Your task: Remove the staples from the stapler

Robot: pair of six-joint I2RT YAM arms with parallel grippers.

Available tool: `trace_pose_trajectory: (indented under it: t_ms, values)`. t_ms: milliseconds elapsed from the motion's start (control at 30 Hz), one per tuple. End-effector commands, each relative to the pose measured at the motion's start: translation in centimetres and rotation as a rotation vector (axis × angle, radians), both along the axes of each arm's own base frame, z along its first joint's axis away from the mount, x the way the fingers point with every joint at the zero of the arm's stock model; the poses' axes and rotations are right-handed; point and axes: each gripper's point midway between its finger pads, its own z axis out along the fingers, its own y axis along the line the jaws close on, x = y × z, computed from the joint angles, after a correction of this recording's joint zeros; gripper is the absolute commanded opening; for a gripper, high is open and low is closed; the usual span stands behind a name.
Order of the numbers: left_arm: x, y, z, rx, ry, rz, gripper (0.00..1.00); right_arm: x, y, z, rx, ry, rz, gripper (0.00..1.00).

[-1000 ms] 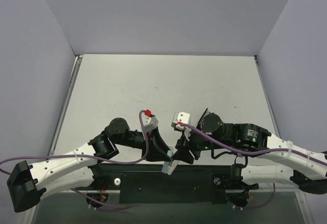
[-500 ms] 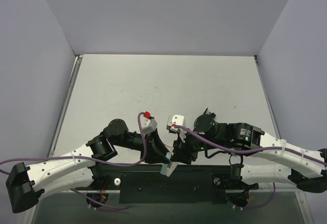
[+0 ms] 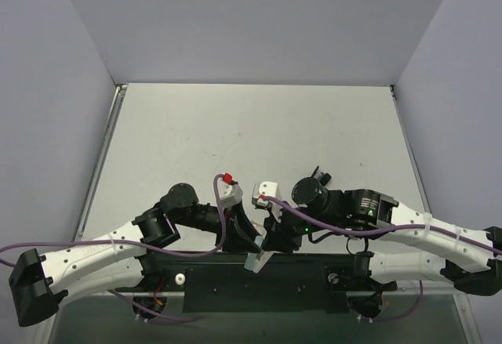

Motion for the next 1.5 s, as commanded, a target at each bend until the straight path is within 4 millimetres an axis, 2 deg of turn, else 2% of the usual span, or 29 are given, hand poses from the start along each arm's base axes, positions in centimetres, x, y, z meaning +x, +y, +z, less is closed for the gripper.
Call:
trace_pose_trajectory:
  t_ms: [0,100,167,200,500,733,1000,1067,1100,1200,1467]
  values:
    - [-0.2,-0.1,4.0,-0.109,-0.076,-0.008,0.00,-0.2,0.3,-0.8,-0.017,0.023,0.019,0.17]
    - [-0.3,-0.1,4.0,-0.110,-0.078,-0.010,0.00,-0.1,0.5,-0.7,-0.007,0.023,0.013,0.12]
    - [-0.3,-0.1,4.2,-0.113,-0.078,-0.010,0.00,-0.1,0.6,-0.9,-0.013,0.025,0.007,0.01]
    - [-0.2,-0.1,4.1,-0.112,-0.078,-0.008,0.00,0.0,0.5,-0.9,-0.011,0.023,0.003,0.00]
    - [-0.6,-0.2,4.6,-0.104,-0.083,-0.002,0.00,-1.0,-1.6,-2.8,0.043,0.063,-0.057,0.00]
    - [0.2,0.0,5.6,-0.128,-0.104,0.063,0.00,-1.5,-3.5,-4.4,0.081,0.095,-0.118,0.00]
    - [1.6,-0.7,4.7,-0.096,-0.093,0.127,0.00,-1.1,-3.0,-3.7,0.113,0.084,-0.130,0.00]
    - [2.0,-0.8,4.4,-0.086,-0.094,0.153,0.00,-0.5,-3.0,-3.4,0.116,0.063,-0.161,0.05]
    - [2.2,-0.8,4.4,-0.082,-0.093,0.162,0.00,-0.2,-3.1,-3.1,0.124,0.054,-0.174,0.13]
    - [2.7,-0.8,4.1,-0.063,-0.100,0.192,0.00,1.0,-3.5,-2.4,0.140,0.011,-0.238,0.27]
    - [3.3,-0.8,3.5,-0.031,-0.110,0.218,0.00,3.4,-5.0,0.4,0.173,-0.079,-0.371,0.39]
